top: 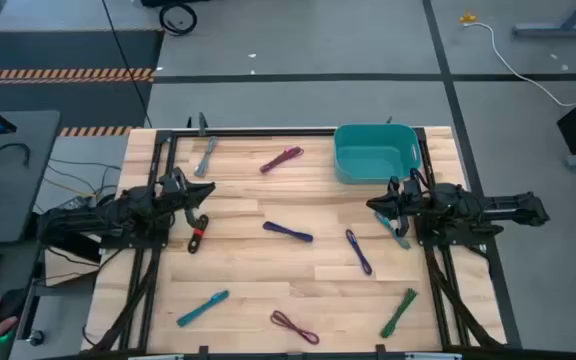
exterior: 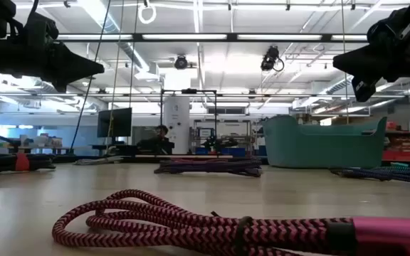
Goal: Pick and place USB-C Cables
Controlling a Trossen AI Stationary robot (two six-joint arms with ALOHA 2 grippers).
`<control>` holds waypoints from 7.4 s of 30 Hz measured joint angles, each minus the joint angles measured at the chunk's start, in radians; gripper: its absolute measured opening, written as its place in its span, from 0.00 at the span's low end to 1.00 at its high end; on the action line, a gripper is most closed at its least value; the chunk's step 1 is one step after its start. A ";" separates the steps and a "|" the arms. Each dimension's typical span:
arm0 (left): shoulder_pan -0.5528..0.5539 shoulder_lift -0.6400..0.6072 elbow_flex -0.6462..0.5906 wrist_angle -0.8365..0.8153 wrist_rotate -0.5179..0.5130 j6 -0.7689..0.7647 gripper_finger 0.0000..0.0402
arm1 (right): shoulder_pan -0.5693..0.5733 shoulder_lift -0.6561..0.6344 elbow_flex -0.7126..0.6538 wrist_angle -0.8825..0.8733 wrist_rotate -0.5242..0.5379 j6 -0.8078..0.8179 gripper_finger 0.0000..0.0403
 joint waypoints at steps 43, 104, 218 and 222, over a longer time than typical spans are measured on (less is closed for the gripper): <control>0.000 0.000 0.000 0.000 0.000 0.000 0.07 | 0.000 0.000 0.000 0.136 0.029 0.031 0.09; 0.000 0.000 0.000 0.000 0.000 0.000 0.09 | 1.073 1.605 0.954 -0.715 -0.136 0.363 0.45; 0.000 0.000 0.000 0.000 0.000 0.000 0.09 | 0.250 1.024 0.745 -0.418 0.499 0.629 0.08; 0.000 0.000 0.000 0.000 0.000 0.000 0.09 | 0.006 0.958 0.745 -0.472 0.499 0.647 0.05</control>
